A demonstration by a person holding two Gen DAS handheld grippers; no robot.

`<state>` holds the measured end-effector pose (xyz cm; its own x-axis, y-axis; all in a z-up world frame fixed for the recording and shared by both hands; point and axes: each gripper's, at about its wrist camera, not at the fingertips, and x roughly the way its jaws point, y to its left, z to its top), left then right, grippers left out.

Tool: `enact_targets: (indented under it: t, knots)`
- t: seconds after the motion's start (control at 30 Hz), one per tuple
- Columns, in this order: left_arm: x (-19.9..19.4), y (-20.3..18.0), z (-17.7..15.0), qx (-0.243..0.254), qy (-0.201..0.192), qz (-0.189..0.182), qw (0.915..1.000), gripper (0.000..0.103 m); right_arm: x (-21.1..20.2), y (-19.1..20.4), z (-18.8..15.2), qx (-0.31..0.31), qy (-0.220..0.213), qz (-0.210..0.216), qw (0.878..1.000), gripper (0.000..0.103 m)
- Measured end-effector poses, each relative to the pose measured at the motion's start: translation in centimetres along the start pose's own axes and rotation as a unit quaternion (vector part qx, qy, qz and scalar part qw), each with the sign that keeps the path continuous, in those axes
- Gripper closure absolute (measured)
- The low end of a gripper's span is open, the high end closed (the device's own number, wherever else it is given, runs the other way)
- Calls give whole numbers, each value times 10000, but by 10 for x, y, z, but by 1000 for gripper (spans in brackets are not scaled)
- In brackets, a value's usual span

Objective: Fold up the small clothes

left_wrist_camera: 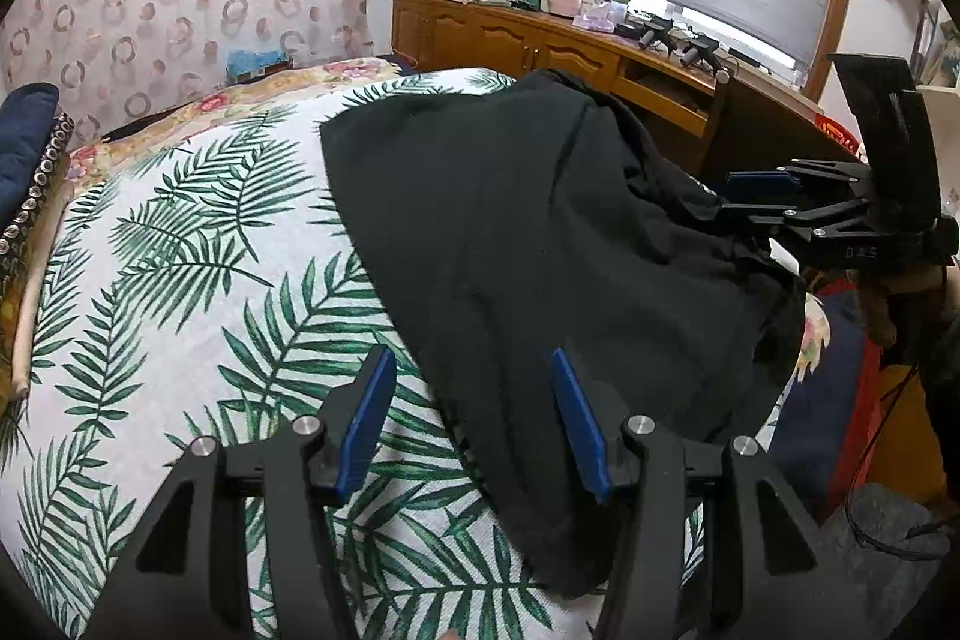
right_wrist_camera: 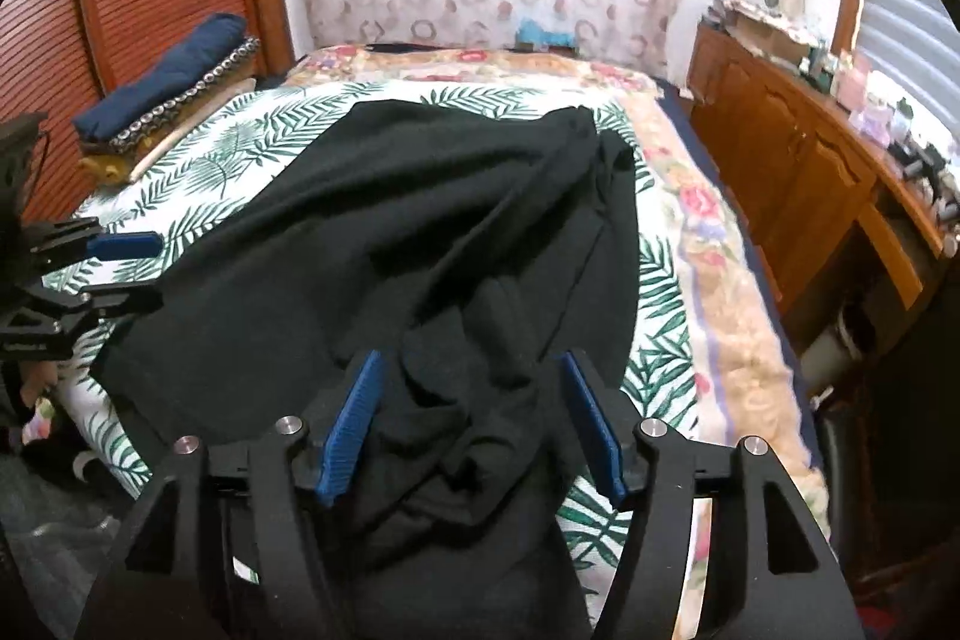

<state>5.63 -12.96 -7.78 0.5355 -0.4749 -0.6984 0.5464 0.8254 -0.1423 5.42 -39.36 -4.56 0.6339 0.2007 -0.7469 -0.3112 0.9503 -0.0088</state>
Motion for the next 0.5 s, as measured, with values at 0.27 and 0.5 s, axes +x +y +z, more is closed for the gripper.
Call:
enact_targets:
  t: [0.27,0.5]
  knots:
    - [5,0,-1,-37,88,-30,9999,50,19,-2,-9,27,325,77,9994,42]
    - [4,0,0,-44,49,-42,10000,50,8,3,-11,-151,273,331,9990,90]
